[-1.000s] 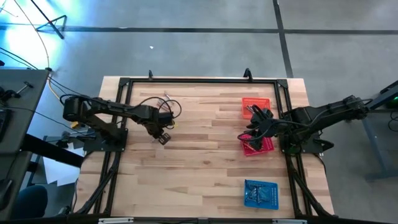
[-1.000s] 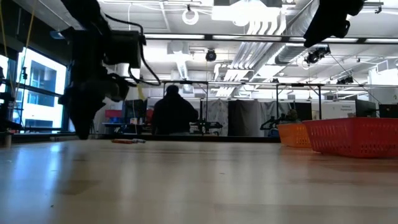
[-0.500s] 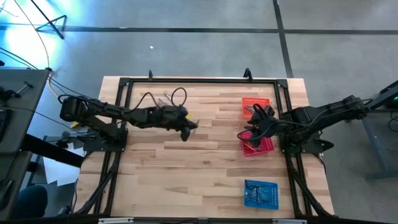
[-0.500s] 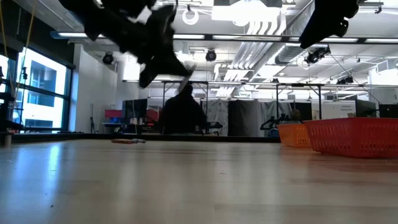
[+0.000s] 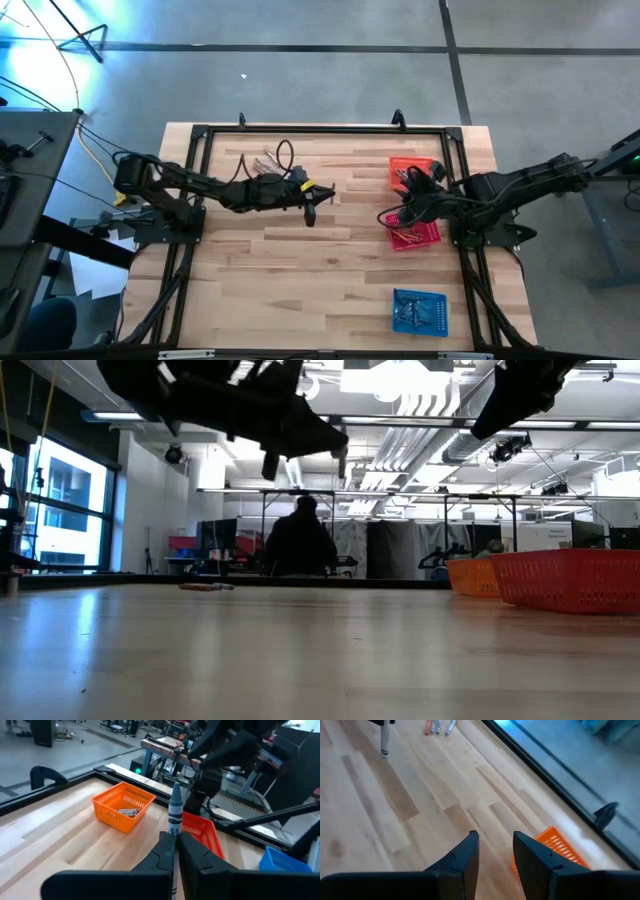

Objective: Sort crayons
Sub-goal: Put the gray crayon into the orange bin

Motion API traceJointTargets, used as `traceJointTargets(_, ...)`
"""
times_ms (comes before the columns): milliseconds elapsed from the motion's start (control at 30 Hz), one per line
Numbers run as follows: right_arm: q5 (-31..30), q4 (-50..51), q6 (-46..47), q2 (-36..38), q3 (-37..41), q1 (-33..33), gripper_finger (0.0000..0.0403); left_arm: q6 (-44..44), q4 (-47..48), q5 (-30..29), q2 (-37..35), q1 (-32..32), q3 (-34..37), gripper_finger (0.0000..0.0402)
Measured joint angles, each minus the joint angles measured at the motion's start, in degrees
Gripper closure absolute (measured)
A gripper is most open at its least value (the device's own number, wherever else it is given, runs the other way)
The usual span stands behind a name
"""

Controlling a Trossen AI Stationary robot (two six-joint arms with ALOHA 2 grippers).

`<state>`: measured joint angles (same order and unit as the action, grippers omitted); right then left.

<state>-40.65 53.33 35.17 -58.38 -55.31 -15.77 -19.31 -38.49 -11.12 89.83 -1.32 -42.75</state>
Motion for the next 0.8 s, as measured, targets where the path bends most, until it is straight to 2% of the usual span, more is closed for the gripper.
traceJointTargets(167, -3.1, 0.2, -1.8, -2.4, 0.0, 0.4, 0.0289, 1.3, -1.8, 0.7, 5.8, -1.8, -4.3, 0.0401)
traceJointTargets(500, -3.1, 3.9, -0.8, -4.3, 0.0, 2.7, 0.0289, 9.1, -1.2, 11.3, 19.9, -5.5, -21.8, 0.0401)
traceJointTargets(667, 0.8, 5.5, 2.1, -3.6, 0.0, 2.0, 0.0289, 10.9, 0.7, 13.9, 23.1, -6.7, -27.8, 0.0401)
traceJointTargets(800, -0.8, 4.5, 2.0, -3.4, 0.0, 1.1, 0.0289, 12.2, 1.9, 13.9, 24.0, -7.0, -29.1, 0.0401)
